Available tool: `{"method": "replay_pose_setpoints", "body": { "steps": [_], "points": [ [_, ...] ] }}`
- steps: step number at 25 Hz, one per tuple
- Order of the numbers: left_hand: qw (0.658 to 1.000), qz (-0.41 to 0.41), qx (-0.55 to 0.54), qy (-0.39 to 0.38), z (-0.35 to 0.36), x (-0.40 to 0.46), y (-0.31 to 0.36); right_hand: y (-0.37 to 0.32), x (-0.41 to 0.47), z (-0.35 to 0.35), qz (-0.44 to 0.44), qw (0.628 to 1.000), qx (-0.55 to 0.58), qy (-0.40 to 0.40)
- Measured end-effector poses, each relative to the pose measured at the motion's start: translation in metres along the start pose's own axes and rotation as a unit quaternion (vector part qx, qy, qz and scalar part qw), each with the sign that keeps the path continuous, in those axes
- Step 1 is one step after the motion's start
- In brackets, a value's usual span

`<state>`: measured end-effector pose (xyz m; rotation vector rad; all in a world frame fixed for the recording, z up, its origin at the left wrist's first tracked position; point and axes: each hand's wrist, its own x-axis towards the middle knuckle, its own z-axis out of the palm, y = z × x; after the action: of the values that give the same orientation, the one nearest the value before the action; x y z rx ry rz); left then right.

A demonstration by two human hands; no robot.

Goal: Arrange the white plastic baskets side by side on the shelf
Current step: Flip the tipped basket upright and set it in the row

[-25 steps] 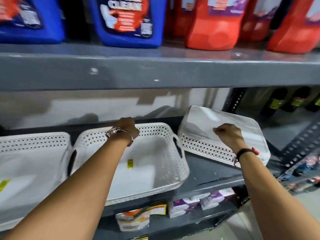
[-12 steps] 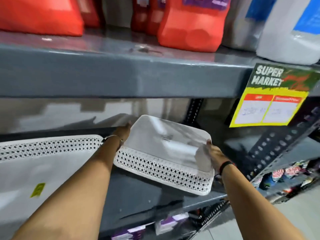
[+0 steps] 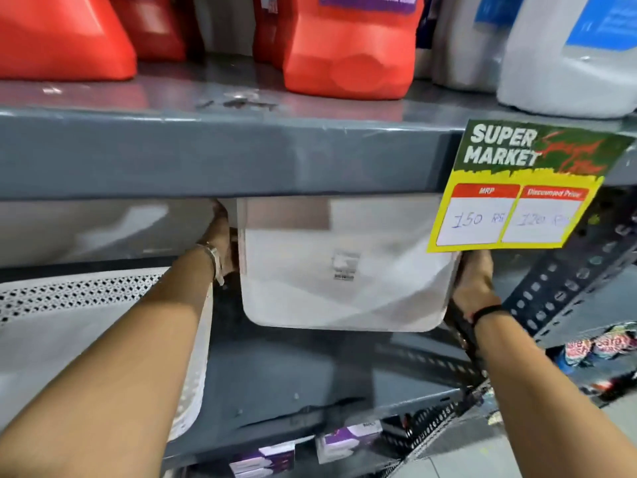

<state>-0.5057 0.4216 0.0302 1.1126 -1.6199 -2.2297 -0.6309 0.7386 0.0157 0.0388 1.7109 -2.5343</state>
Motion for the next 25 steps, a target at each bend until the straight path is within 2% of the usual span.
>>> {"method": "replay_pose_setpoints", "body": {
  "steps": [1,3,5,7,9,10,12,14,15,17,19,22,25],
  "points": [
    [1.0,-0.002,-0.01,-0.004,-0.006,-0.002,0.006,-0.008,0.001,0.0,-0.021,1.0,0.002,0.004],
    [0.999,-0.004,0.05,-0.005,-0.02,-0.003,0.006,-0.016,0.003,-0.002,-0.032,0.999,-0.038,0.007],
    [0.986,0.007,0.164,-0.001,-0.03,-0.017,0.0,-0.017,0.003,-0.01,0.006,0.994,-0.105,-0.01],
    [0.961,-0.021,0.273,-0.026,-0.032,-0.032,-0.008,-0.017,0.004,-0.021,0.083,0.981,-0.178,-0.01],
    [0.933,-0.063,0.346,-0.074,-0.034,-0.044,-0.016,-0.016,-0.002,-0.031,0.121,0.95,-0.283,-0.045],
    [0.918,-0.082,0.382,-0.075,-0.037,-0.044,-0.021,-0.014,-0.008,-0.031,0.131,0.925,-0.351,-0.068],
    [0.87,-0.078,0.486,-0.044,-0.04,-0.043,-0.027,-0.003,-0.018,-0.032,0.133,0.868,-0.476,-0.046],
    [0.799,-0.017,0.601,0.001,-0.039,-0.047,-0.031,0.013,-0.024,-0.035,0.166,0.859,-0.484,0.003],
    [0.779,0.003,0.627,0.012,-0.037,-0.051,-0.033,0.019,-0.026,-0.033,0.171,0.858,-0.484,0.027],
    [0.758,0.017,0.653,0.002,-0.032,-0.057,-0.034,0.023,-0.028,-0.03,0.164,0.855,-0.489,0.058],
    [0.715,-0.002,0.699,-0.006,-0.031,-0.058,-0.038,0.025,-0.032,-0.027,0.131,0.844,-0.515,0.077],
    [0.691,0.006,0.722,0.013,-0.029,-0.05,-0.044,0.024,-0.042,-0.023,0.077,0.827,-0.55,0.085],
    [0.648,0.036,0.761,0.003,-0.025,-0.057,-0.041,0.025,-0.05,-0.021,0.059,0.821,-0.56,0.092]
  ]
}}
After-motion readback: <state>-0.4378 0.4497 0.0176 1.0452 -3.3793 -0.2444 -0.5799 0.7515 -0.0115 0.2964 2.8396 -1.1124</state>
